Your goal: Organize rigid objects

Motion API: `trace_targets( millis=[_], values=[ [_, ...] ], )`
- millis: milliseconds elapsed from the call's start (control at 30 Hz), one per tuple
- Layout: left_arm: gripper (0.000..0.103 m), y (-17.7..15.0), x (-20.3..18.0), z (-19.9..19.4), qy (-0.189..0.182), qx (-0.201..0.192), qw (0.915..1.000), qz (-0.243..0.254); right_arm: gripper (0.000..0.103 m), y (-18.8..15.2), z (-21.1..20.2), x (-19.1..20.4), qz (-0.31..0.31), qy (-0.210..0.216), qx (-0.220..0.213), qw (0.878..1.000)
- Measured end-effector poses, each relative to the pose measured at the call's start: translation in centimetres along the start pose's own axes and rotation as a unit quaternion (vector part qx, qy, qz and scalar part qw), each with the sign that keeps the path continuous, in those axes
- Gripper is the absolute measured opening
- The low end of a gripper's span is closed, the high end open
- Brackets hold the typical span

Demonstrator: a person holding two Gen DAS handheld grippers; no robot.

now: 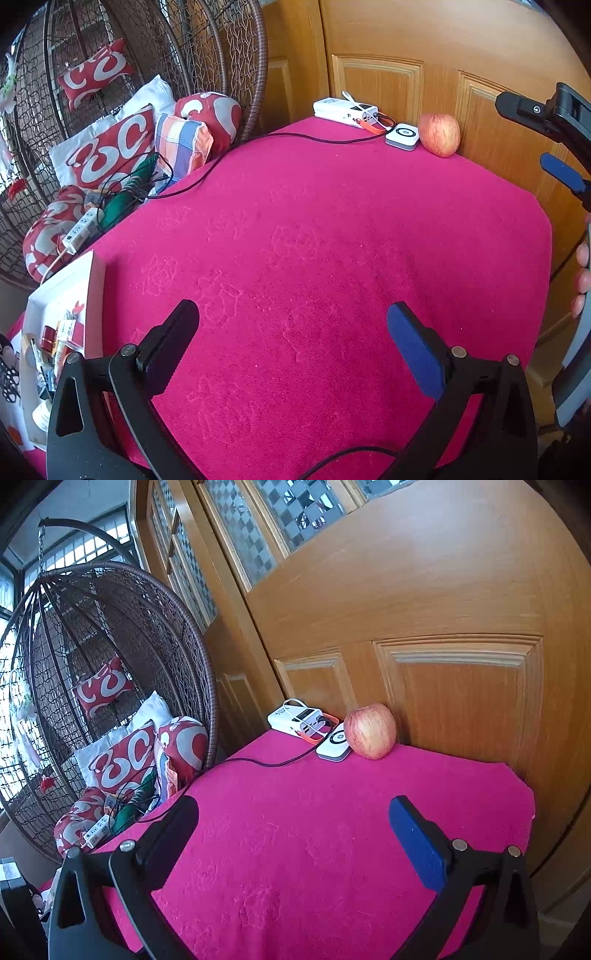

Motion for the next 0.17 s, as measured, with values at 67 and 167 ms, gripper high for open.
trace_targets(
  millis=[67, 167],
  values=[
    [0.103, -0.01, -0.09, 0.19, -0.002, 0.002, 1.0, 0.002, 0.103, -0.08, 0.12, -0.01, 0.0, -0.001, 0.002, 1.0],
    [0.103, 0.05, -0.23, 0.35, -0.007, 0.002, 1.0, 0.004, 0.103, -0.2, 0.29, 0.03, -0.001, -0.002, 0.005, 1.0]
  ],
)
Point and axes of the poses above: each gripper's, at about its wrist camera, not at the fingertips, and z roughly the way its jaws point, x to its left, y to its top, the point moved 2 cm from there along z, roughly the way its jaws point, and after that the axes turned 1 degree about x, right-handed, at the moved point
